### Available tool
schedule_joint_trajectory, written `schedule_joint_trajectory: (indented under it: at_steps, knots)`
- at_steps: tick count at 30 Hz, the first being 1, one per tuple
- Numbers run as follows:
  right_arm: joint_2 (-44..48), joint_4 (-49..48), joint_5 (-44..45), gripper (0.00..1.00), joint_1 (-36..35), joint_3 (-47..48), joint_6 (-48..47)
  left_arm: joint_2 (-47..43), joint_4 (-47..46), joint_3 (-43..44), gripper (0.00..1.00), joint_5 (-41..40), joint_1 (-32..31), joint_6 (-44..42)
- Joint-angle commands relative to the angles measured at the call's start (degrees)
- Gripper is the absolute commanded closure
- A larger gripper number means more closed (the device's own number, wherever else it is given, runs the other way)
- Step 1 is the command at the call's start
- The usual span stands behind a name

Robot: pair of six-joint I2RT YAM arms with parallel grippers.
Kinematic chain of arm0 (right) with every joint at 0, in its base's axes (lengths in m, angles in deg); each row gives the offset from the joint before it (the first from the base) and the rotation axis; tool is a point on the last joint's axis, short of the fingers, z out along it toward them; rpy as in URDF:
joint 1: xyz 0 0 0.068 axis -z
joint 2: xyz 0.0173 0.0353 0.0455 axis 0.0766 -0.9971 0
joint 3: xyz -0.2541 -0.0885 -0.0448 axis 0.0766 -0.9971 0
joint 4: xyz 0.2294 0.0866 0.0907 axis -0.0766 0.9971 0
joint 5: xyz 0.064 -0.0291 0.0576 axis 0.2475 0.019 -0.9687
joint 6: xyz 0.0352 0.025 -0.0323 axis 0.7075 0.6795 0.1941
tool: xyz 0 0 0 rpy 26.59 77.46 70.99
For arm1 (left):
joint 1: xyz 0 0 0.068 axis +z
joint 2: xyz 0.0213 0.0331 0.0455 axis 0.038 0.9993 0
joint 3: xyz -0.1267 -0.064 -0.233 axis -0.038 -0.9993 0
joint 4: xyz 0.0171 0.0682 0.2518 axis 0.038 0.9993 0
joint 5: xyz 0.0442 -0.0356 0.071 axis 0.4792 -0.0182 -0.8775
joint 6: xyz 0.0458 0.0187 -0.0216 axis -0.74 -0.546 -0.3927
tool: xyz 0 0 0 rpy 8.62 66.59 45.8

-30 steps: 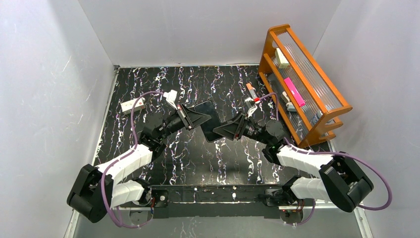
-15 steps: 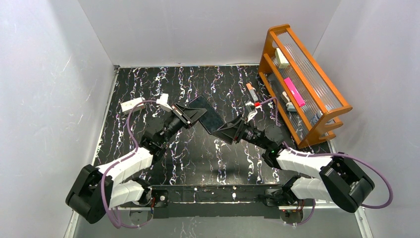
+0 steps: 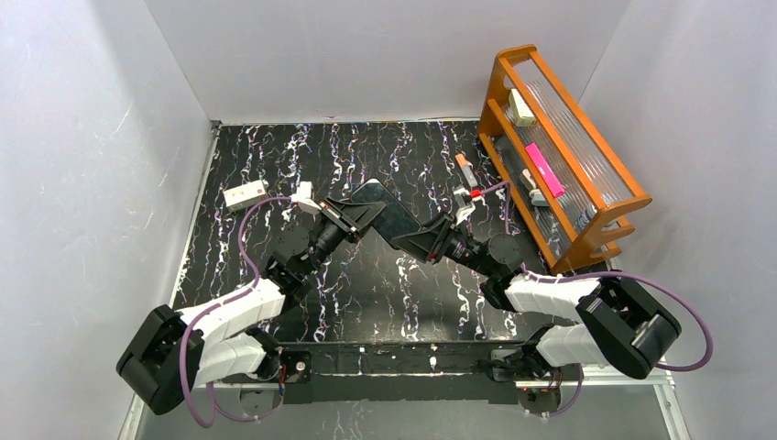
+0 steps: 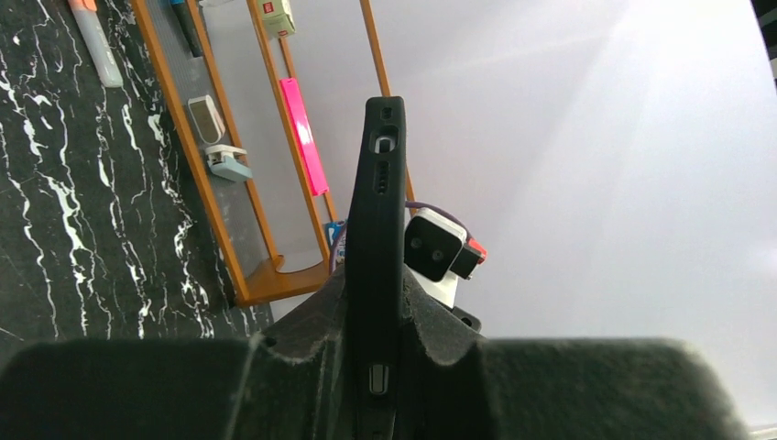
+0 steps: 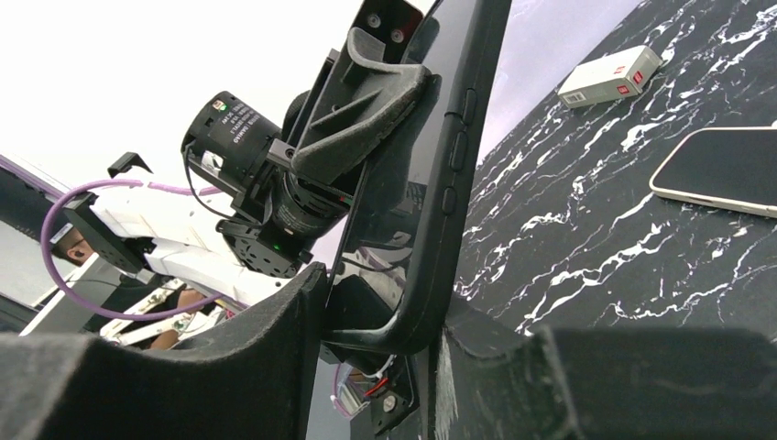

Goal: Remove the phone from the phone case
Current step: Remove the phone case from the phone.

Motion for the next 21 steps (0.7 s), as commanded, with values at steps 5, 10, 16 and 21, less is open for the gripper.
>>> schedule_joint_trajectory:
  at_steps: [5, 10, 16, 21]
  knots:
    - [0.7, -6.3, -0.6, 0.53, -1.3, 1.0, -1.1, -2.4, -4.7, 0.9, 1.00, -5.8, -0.4, 1.0]
    - [0.6, -6.5, 0.0, 0.50, -1.5, 0.0, -0.2, -2.6, -5.0, 1.0, 1.00, -6.2, -0.4, 0.4]
    - [0.5, -6.7, 0.3, 0.50, -1.6, -0.2, 0.4, -2.6, -5.5, 1.2, 1.00, -5.9, -0.5, 0.1]
    - [-0.1, -7.4, -0.8, 0.60, -1.7, 0.5, 0.5, -2.4, -5.7, 1.1, 1.00, -5.9, -0.5, 0.0]
